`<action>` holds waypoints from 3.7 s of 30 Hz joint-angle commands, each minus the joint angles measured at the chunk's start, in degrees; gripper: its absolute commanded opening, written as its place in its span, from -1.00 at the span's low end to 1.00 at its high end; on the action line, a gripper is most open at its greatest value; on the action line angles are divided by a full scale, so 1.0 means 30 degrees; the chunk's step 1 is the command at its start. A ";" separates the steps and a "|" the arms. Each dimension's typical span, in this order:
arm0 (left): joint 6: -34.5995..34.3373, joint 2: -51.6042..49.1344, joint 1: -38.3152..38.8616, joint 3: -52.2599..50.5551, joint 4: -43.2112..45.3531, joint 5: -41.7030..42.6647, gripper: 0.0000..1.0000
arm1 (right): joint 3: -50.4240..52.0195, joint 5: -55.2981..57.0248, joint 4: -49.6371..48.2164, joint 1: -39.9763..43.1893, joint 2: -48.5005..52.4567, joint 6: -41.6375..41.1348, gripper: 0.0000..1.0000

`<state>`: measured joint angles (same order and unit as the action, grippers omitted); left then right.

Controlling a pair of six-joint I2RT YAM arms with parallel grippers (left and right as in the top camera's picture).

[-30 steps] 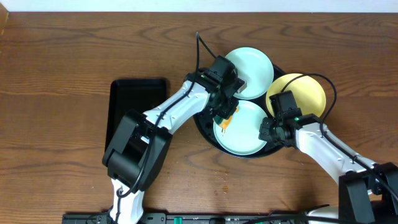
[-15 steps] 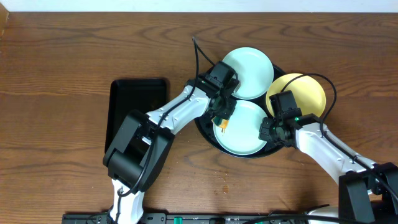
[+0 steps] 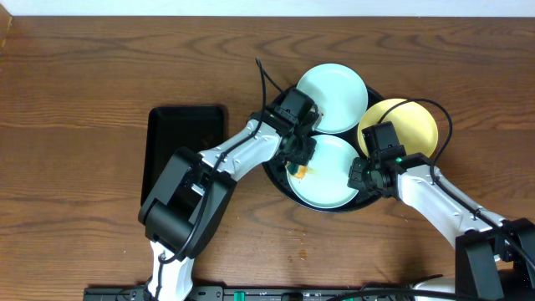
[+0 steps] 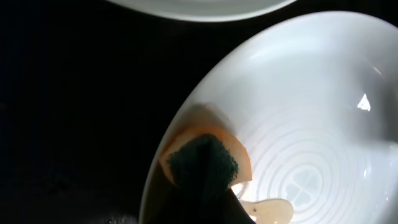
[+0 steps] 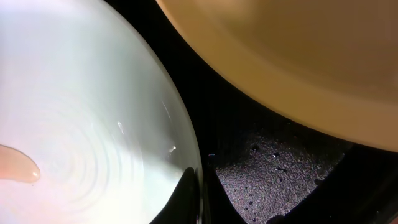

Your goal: Clean dirty plates on tray and stack at the side

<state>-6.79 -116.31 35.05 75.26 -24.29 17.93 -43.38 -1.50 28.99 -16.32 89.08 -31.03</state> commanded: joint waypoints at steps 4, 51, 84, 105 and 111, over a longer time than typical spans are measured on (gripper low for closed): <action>-0.0357 -0.0189 0.0350 -0.2273 0.0998 -0.0080 -0.85 | 0.0175 0.0350 0.0036 -0.0087 -0.0226 0.0080 -0.98; -0.3417 0.1792 -0.0663 -0.4036 0.4714 0.6054 -0.85 | 0.0182 0.0342 0.0051 -0.0087 -0.0226 0.0080 -0.98; -0.1304 0.9661 -0.7745 -0.4160 -0.3599 0.6455 -0.85 | 0.0175 0.0342 0.0044 -0.0087 -0.0226 0.0080 -0.65; -0.9508 0.4284 -0.1035 -0.5377 0.8451 1.4622 -0.85 | 0.0182 0.0342 0.0044 -0.0087 -0.0226 0.0080 -0.78; -0.9624 0.4240 -0.1632 -0.5377 0.8531 1.4724 -0.85 | 0.0175 0.0342 0.0051 -0.0087 -0.0226 0.0080 -0.79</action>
<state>-34.37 -103.33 30.57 59.13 0.78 58.02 -43.27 -1.23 29.10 -16.32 89.08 -30.81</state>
